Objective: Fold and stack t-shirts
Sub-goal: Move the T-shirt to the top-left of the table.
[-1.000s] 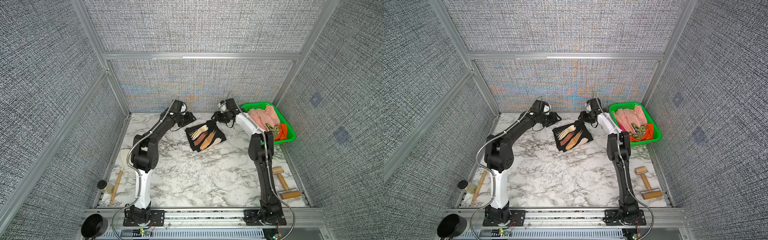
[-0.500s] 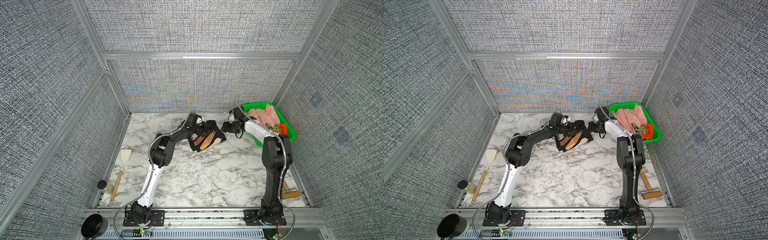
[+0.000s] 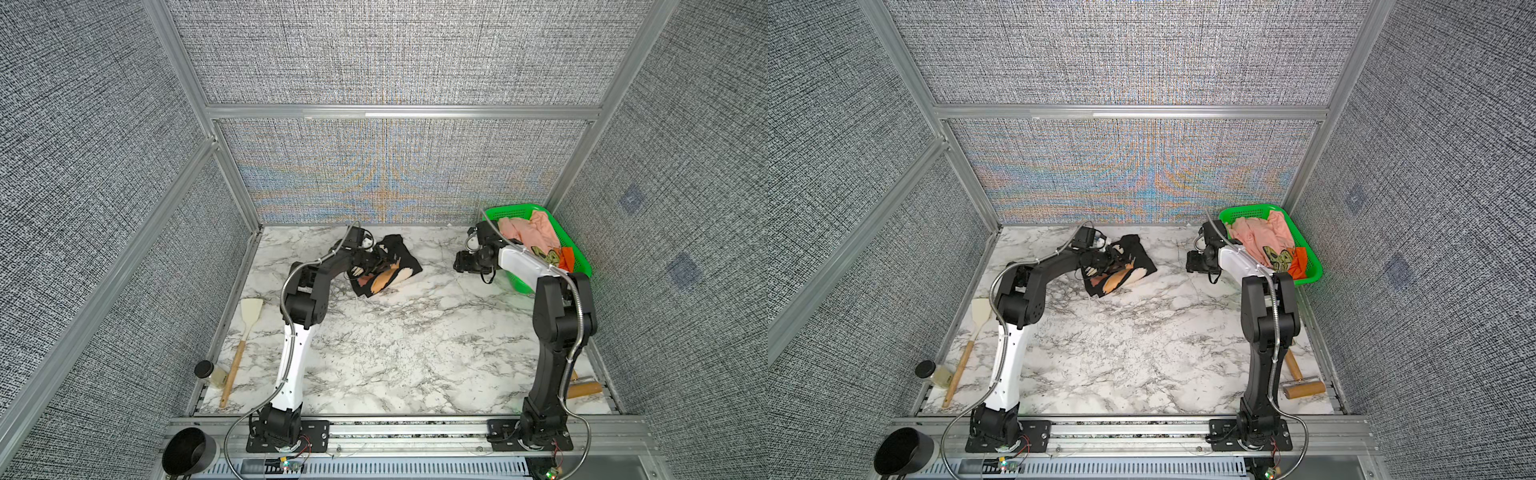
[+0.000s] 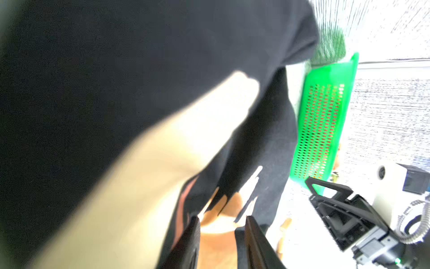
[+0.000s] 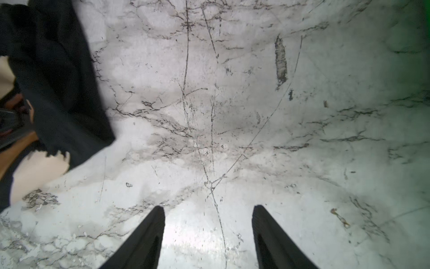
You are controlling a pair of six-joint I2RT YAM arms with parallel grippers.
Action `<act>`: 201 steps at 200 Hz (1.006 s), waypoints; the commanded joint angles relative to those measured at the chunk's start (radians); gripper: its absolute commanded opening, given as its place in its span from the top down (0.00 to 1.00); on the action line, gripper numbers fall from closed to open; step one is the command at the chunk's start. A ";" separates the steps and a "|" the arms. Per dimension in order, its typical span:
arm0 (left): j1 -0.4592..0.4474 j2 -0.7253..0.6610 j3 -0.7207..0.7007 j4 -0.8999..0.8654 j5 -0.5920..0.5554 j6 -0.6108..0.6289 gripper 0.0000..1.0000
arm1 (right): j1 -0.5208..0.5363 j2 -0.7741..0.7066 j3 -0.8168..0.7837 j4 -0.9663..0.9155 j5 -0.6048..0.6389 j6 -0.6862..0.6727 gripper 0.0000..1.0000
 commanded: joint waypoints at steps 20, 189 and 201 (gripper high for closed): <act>0.139 0.016 0.031 -0.554 -0.244 0.503 0.63 | -0.002 -0.015 -0.003 -0.045 0.012 -0.026 0.35; 0.394 0.106 0.434 -0.766 -0.901 0.849 0.59 | -0.004 0.031 0.154 -0.187 0.064 0.019 0.35; 0.386 0.061 0.413 -0.737 -0.861 0.843 0.58 | -0.004 0.025 0.150 -0.174 0.067 0.022 0.35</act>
